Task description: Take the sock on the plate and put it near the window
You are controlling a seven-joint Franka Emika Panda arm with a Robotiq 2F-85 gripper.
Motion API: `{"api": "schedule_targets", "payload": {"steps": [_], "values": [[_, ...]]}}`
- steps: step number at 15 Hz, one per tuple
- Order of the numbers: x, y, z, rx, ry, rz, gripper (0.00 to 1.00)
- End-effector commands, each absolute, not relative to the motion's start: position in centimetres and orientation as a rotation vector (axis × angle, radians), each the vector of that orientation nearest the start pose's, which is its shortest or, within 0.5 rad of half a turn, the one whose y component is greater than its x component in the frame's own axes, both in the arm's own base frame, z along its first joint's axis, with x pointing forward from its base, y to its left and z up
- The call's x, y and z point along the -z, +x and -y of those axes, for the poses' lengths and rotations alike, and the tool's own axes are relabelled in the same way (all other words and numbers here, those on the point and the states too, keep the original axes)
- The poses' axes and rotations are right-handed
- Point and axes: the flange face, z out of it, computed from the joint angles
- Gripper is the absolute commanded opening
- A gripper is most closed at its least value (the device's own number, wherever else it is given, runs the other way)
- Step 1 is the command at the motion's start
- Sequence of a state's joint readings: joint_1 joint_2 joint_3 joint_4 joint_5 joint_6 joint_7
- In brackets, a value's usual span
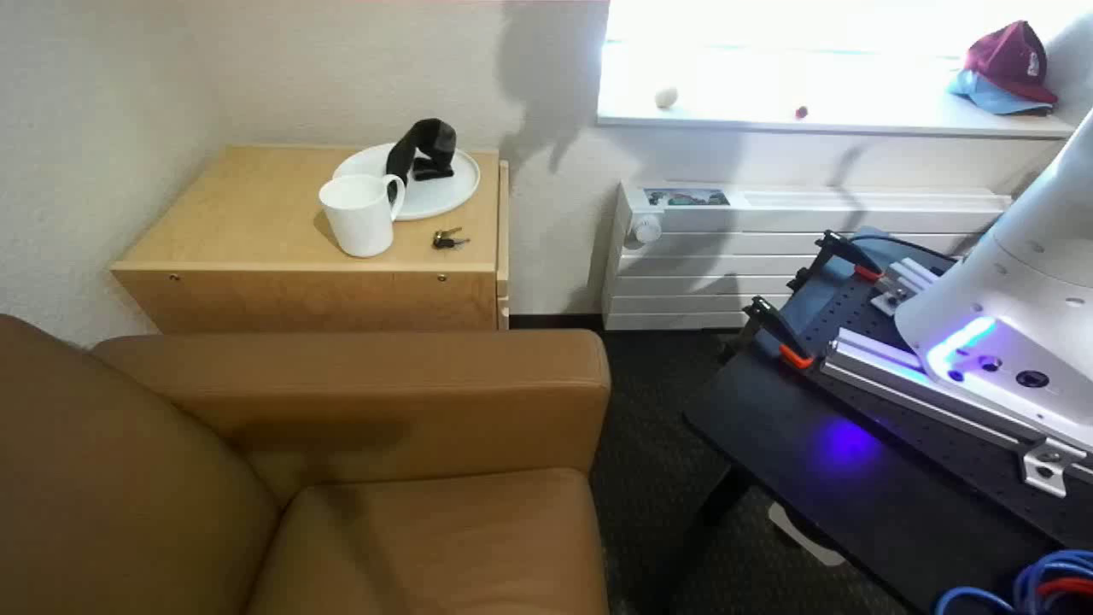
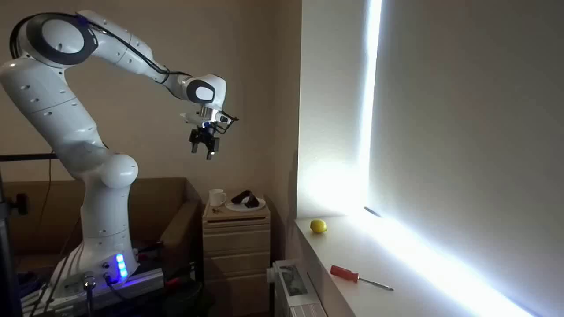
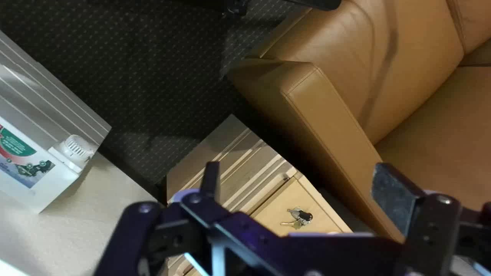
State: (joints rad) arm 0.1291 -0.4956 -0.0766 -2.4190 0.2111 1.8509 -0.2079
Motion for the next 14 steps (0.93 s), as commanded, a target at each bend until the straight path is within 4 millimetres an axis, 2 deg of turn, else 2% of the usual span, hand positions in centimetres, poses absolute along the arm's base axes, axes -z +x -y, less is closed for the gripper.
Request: {"api": "schedule_targets", "payload": {"steps": [1, 2, 3, 4, 5, 7, 9, 12, 14], "values": [[-48.4, 39.1, -3.5, -0.084, -2.883, 0.296, 1.00], [-48.4, 39.1, -3.5, -0.084, -2.883, 0.296, 1.00], [-47.5, 39.2, -3.6, -0.140, -2.886, 0.256, 1.00], [-44.8, 38.7, -3.3, -0.173, -2.913, 0.187, 1.00], [-41.6, 39.5, -5.7, -0.147, -2.948, 0.056, 1.00], [-39.5, 40.0, -9.1, -0.103, -2.964, -0.093, 1.00], [-37.1, 40.9, -13.8, -0.033, -2.977, -0.188, 1.00], [-35.9, 44.4, -21.0, 0.170, -2.907, -0.388, 1.00], [-36.9, 46.6, -22.7, 0.221, -2.838, -0.548, 1.00]]}}
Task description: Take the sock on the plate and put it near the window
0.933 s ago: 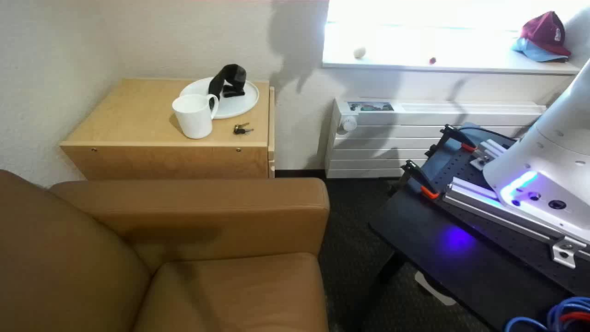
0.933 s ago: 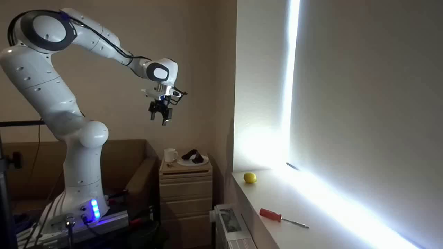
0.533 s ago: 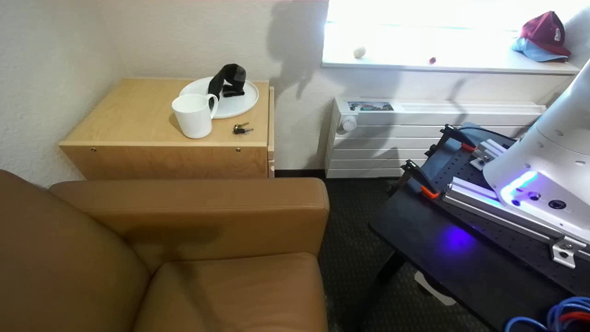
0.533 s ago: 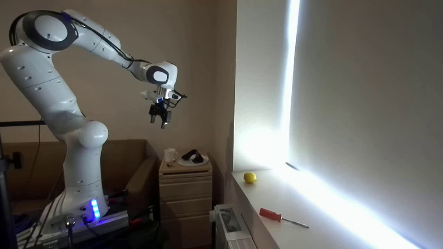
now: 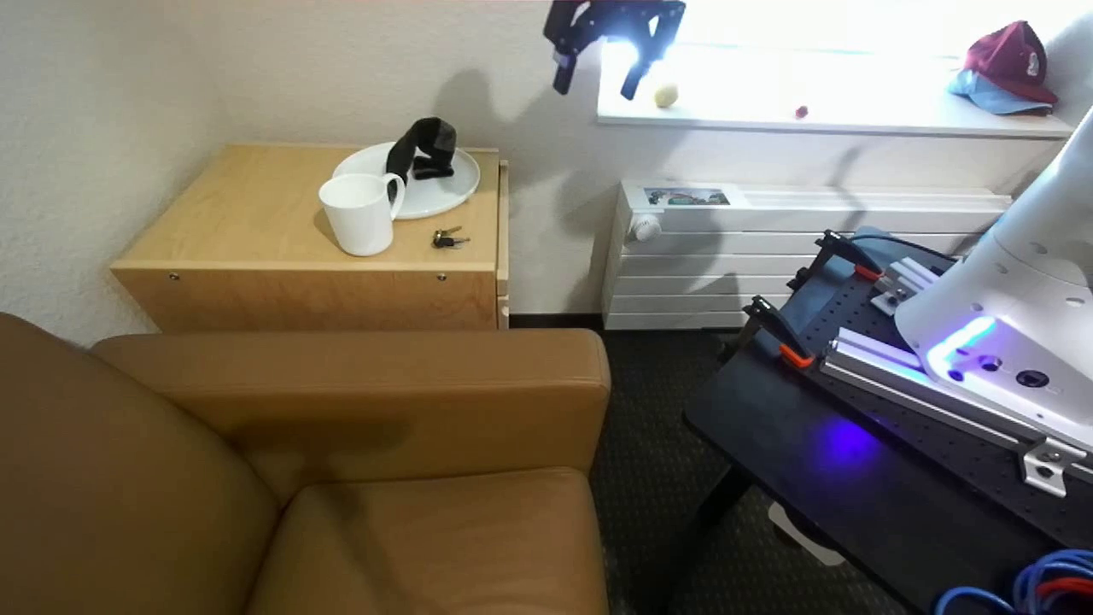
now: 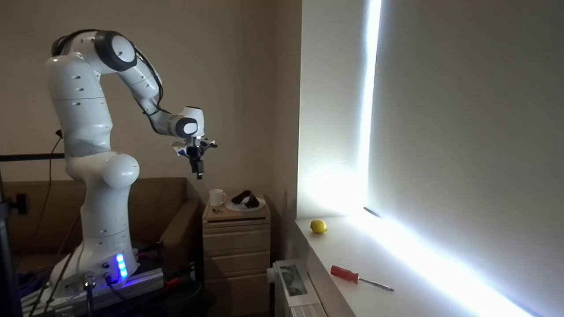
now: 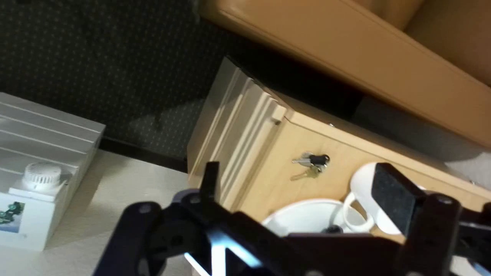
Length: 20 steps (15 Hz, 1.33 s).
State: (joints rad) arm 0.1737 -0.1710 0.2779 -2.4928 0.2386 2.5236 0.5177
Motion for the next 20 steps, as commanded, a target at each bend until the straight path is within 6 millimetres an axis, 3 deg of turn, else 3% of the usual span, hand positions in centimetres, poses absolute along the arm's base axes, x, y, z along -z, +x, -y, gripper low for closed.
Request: {"api": "schedule_targets", "payload": {"steps": [1, 2, 5, 7, 9, 11, 17, 18, 19, 20], "values": [[-37.6, 47.2, -23.2, 0.233, -2.797, -0.620, 1.00], [-37.0, 44.7, -22.7, 0.217, -2.853, -0.510, 1.00], [-37.0, 45.4, -22.9, 0.214, -2.842, -0.527, 1.00], [-34.6, 45.7, -21.5, 0.172, -2.957, -0.500, 1.00], [-32.4, 48.8, -21.0, 0.245, -2.925, -0.744, 1.00], [-32.0, 52.1, -21.1, 0.267, -2.865, -0.934, 1.00], [-36.7, 62.8, -21.3, 0.305, -2.540, -1.366, 1.00], [-37.4, 63.0, -21.8, 0.275, -2.502, -1.440, 1.00], [-36.9, 61.3, -20.4, 0.324, -2.560, -1.332, 1.00], [-37.4, 62.1, -20.9, 0.314, -2.529, -1.377, 1.00]]}}
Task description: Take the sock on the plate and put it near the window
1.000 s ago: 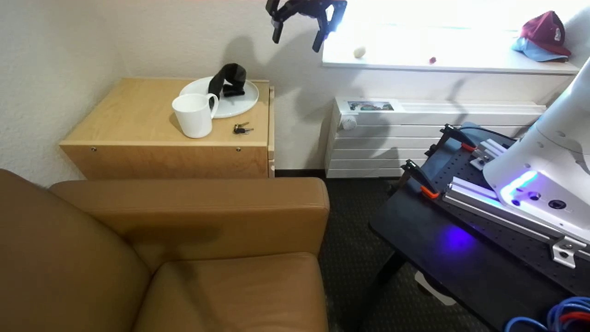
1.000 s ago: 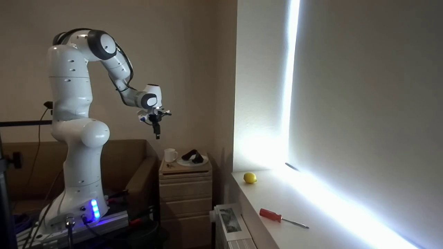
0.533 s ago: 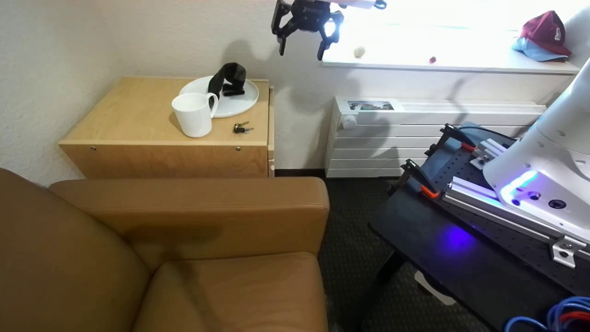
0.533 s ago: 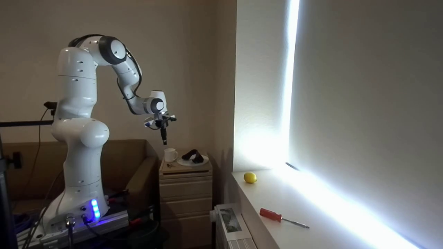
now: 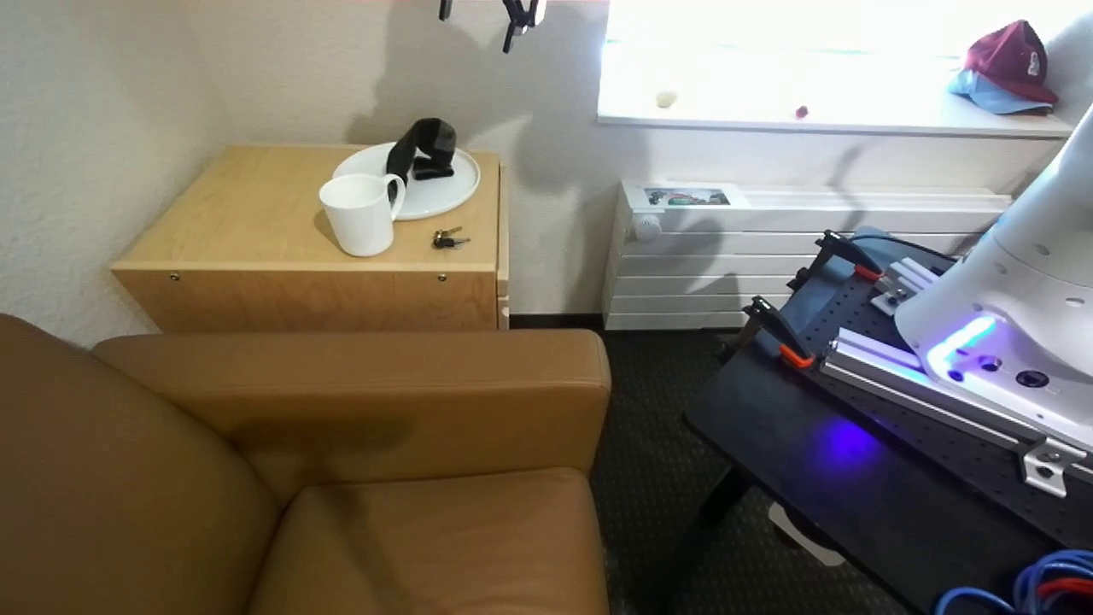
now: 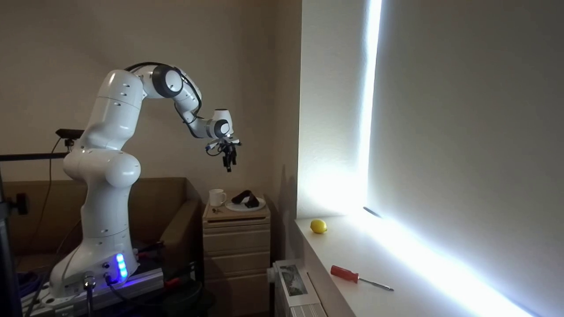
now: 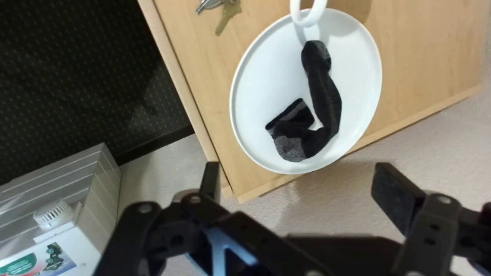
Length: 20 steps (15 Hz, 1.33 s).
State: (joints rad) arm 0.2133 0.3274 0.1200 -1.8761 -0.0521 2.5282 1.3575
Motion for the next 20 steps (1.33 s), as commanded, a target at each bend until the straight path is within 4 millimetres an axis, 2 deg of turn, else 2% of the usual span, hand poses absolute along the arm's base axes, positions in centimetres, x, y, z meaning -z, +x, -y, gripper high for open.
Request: {"api": "schedule_targets", "payload": {"steps": [1, 2, 3, 5, 7, 10, 11, 13, 15, 19, 20], "values": [[-37.6, 62.5, -21.4, 0.307, -2.516, -1.398, 1.00], [-37.6, 62.7, -21.7, 0.302, -2.509, -1.407, 1.00], [-36.6, 62.5, -21.8, 0.345, -2.534, -1.401, 1.00], [-32.0, 64.2, -22.7, 0.448, -2.508, -1.565, 1.00], [-28.7, 65.6, -24.1, 0.515, -2.414, -1.693, 1.00], [-23.1, 67.0, -27.9, 0.445, -2.255, -1.932, 1.00], [-22.2, 67.7, -28.9, 0.414, -2.189, -1.981, 1.00], [-20.8, 69.3, -30.3, 0.422, -2.046, -2.052, 1.00], [-20.5, 71.2, -30.4, 0.499, -1.922, -2.084, 1.00], [-21.2, 74.6, -28.8, 0.707, -1.766, -2.101, 1.00], [-21.3, 73.1, -29.0, 0.616, -1.822, -2.108, 1.00]]}}
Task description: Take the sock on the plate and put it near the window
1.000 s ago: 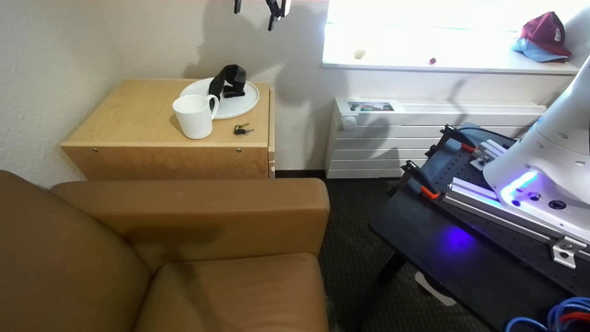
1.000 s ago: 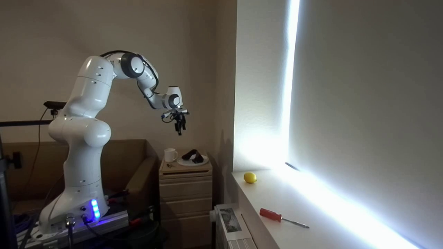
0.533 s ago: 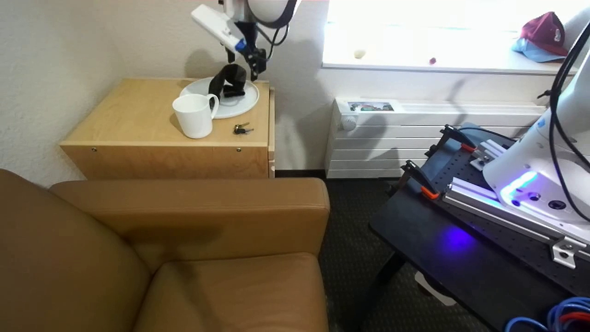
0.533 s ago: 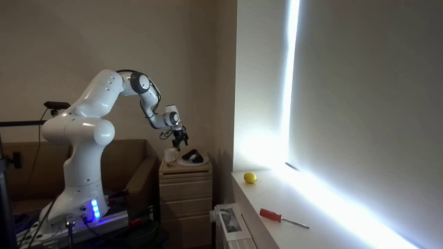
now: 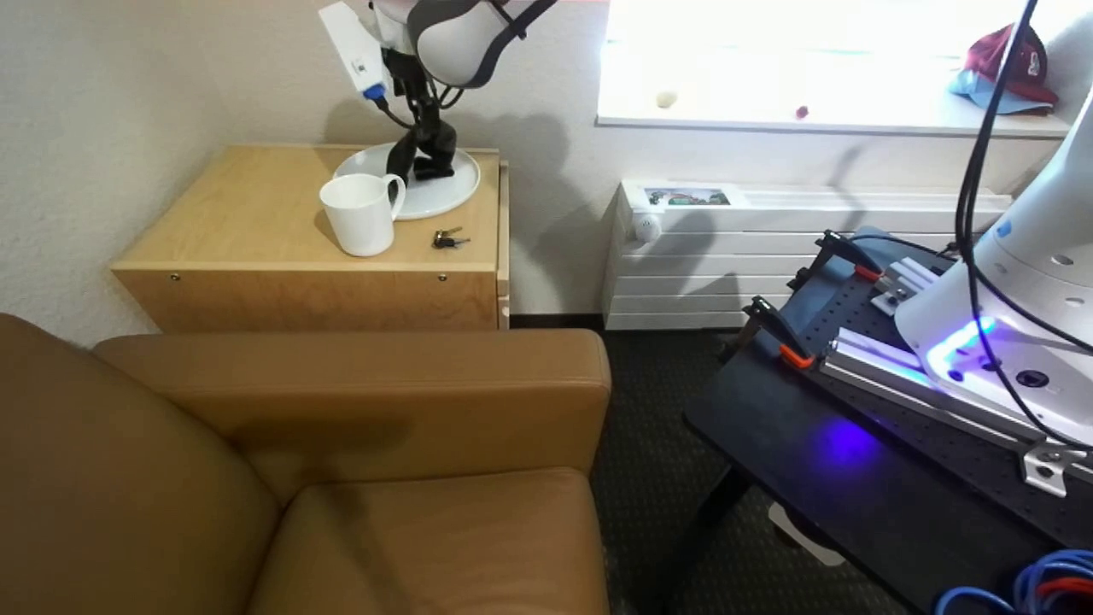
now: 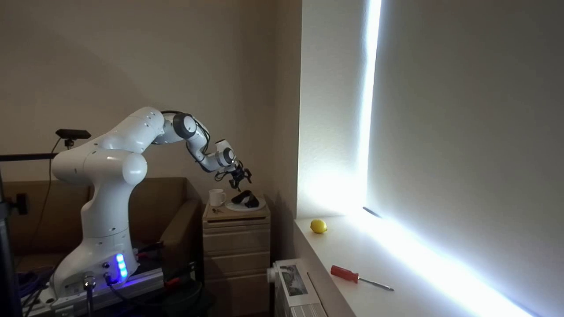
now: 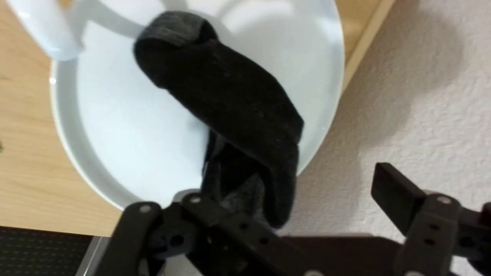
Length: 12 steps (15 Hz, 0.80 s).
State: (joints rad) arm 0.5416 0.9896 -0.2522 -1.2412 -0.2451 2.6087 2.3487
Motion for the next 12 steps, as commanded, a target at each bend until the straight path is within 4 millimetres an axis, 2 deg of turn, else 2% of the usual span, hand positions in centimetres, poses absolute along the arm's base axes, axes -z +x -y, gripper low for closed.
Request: {"api": "schedule_targets", "payload": {"steps": [1, 3, 6, 9, 10, 11, 12], "values": [[-21.4, 73.8, -28.6, 0.652, -1.795, -2.110, 1.00], [-21.2, 74.4, -28.4, 0.674, -1.780, -2.107, 1.00], [-19.8, 74.2, -27.7, 0.651, -1.781, -2.166, 1.00], [-18.8, 74.7, -26.7, 0.755, -1.743, -2.171, 1.00], [-19.4, 74.4, -27.2, 0.708, -1.765, -2.165, 1.00], [-19.0, 74.5, -26.8, 0.720, -1.762, -2.173, 1.00], [-18.6, 74.2, -27.0, 0.654, -1.772, -2.189, 0.75]]}}
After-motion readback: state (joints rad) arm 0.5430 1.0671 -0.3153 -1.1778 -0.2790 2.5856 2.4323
